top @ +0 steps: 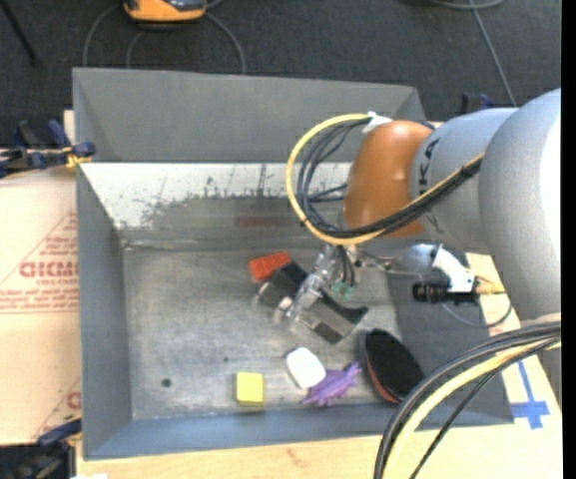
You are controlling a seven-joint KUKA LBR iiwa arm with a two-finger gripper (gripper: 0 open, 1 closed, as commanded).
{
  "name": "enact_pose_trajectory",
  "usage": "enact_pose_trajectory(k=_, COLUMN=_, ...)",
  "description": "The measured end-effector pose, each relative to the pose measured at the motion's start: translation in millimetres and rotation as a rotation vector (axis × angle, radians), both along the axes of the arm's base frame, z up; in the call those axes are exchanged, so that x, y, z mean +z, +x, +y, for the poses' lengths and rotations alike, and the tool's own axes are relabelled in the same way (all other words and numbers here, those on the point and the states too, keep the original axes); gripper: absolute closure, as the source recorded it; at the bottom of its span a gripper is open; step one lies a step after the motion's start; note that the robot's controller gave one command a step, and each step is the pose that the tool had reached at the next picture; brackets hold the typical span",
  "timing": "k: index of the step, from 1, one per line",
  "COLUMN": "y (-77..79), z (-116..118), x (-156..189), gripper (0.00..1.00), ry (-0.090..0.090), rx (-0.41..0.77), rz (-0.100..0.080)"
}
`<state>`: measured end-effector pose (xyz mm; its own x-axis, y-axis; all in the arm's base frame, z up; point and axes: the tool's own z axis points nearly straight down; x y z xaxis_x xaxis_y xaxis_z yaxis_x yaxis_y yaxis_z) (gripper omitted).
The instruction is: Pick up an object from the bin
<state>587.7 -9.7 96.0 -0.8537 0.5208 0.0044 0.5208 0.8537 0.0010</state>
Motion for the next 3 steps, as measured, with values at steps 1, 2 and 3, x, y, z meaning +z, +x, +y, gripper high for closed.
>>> enact_pose_trajectory(k=1, y=-0.2, z=-1, x=8, gripper=1.00, ry=-0.003, rx=0.000, rz=-0.004)
enact_pose_trajectory(k=2, y=-0.8, z=-1, x=15, gripper=1.00, ry=-0.003, rx=0.000, rz=-0.003)
enact_pose_trajectory(k=3, y=-1.4, z=-2, x=23, gripper=1.00, ry=-0.004, rx=0.002, rz=0.000)
